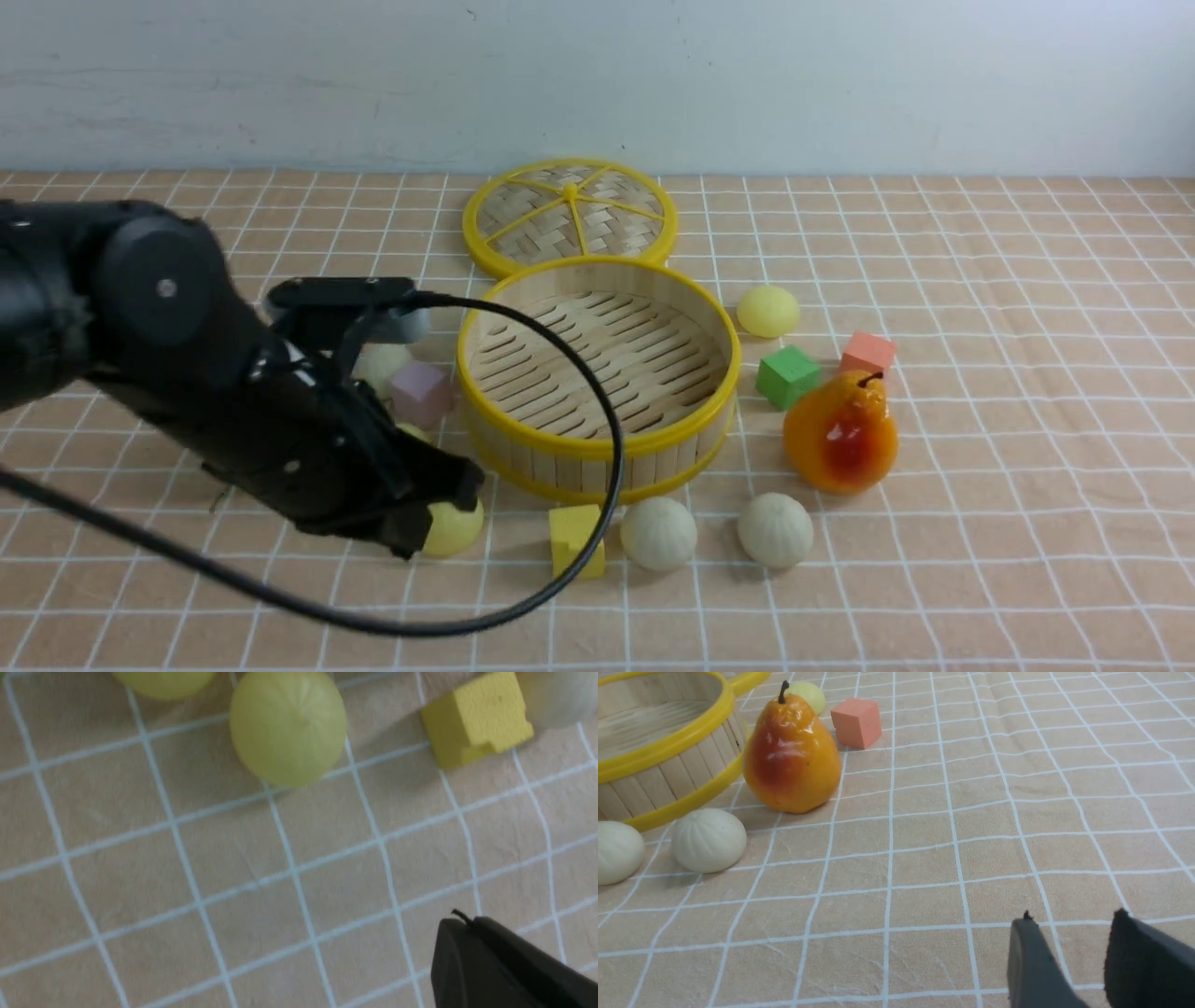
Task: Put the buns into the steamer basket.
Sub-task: Use the left arm to grab a steamed stuffed bun
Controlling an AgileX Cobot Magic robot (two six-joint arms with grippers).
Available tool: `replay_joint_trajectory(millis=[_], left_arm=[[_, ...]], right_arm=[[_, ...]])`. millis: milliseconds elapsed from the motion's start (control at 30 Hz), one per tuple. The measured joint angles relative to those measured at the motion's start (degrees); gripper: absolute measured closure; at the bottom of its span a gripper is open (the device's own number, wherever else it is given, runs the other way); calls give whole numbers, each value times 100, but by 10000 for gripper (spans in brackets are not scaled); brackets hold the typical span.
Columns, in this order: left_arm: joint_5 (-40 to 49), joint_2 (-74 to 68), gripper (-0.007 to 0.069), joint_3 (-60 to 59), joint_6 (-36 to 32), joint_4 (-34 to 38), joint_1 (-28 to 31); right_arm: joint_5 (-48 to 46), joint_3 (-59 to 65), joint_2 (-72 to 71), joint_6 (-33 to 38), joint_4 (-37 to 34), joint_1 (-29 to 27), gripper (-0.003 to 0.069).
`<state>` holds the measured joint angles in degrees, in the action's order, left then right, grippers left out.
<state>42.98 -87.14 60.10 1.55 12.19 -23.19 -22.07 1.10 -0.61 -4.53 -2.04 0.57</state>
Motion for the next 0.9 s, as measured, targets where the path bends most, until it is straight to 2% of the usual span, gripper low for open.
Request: replay_joint_trajectory(millis=[167, 300, 467, 600, 700, 900], left_arm=[[-351, -685, 588, 305, 0, -440, 0], [-929, -1130, 435, 394, 0, -591, 0], [-1341, -1363, 331, 400, 1, -692, 0], [-1484, -1486, 327, 400, 1, -830, 0], [-1553, -1635, 360, 404, 1, -950, 0], [-1597, -1740, 497, 411, 1, -969, 0]], right_arm=[[0, 0, 0, 0, 0, 0, 420], [0, 0, 0, 0, 0, 0, 419], [0, 0, 0, 0, 0, 0, 419], [0, 0, 0, 0, 0, 0, 419], [0, 0, 0, 0, 0, 0, 419], [0, 0, 0, 0, 0, 0, 419]])
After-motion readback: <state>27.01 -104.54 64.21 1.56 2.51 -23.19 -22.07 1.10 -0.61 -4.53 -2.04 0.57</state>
